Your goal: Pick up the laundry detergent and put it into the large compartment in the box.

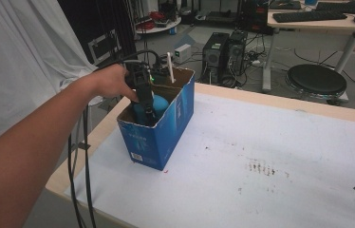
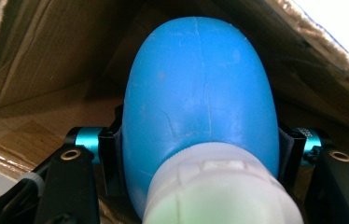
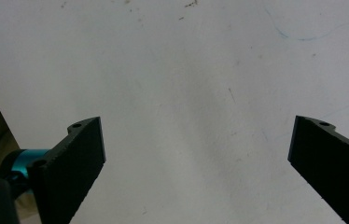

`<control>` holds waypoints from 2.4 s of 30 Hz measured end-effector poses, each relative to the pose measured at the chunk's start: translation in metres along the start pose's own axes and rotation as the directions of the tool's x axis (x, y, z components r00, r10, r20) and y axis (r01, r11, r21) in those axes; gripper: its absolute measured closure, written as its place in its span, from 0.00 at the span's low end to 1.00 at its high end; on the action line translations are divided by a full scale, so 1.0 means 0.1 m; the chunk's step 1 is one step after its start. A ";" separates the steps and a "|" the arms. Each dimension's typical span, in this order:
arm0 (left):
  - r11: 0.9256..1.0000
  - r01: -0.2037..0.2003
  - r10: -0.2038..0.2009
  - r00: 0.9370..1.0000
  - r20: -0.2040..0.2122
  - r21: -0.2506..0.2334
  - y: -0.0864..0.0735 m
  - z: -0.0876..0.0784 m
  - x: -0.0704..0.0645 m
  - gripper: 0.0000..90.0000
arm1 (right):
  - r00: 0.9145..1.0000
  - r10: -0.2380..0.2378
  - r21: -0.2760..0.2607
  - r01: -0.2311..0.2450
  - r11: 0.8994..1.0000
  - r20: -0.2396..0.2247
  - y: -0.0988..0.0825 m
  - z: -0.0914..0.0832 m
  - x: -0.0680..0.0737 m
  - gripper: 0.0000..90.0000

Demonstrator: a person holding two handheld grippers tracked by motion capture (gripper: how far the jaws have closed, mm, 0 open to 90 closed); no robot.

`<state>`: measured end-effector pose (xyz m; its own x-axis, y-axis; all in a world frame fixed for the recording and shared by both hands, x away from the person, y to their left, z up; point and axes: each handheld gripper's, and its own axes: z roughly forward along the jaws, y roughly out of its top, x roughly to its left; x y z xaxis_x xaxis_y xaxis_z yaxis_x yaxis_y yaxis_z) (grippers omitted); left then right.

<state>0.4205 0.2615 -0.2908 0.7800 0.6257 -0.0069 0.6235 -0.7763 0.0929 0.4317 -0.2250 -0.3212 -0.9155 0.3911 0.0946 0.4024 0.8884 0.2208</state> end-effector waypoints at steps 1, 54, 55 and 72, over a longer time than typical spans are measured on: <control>1.000 0.004 -0.004 1.000 0.001 -0.001 0.00 0.00 0.00 0.42 | 1.000 0.001 0.001 -0.001 1.000 0.000 0.00 0.00 0.00 0.03; 0.968 -0.022 0.026 1.000 0.015 -0.252 0.78 -0.86 -0.90 0.14 | 1.000 0.009 -0.059 -0.008 0.998 0.022 -0.07 -0.17 0.12 0.03; 0.968 -0.026 0.030 1.000 0.010 -0.249 0.81 -0.84 -0.92 0.08 | 1.000 0.005 -0.060 -0.004 0.998 0.025 -0.07 -0.18 0.12 0.03; 0.967 -0.121 0.119 0.993 -0.022 -0.223 1.39 -0.44 -1.27 0.02 | 0.999 -0.003 -0.090 0.007 0.996 0.048 -0.07 -0.23 0.19 0.03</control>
<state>0.4057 0.0771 -0.2333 0.8473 0.5304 0.0261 0.4971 -0.8095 0.3125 0.4113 -0.2289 -0.2987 -0.9156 0.3993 0.0473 0.3937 0.8663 0.3075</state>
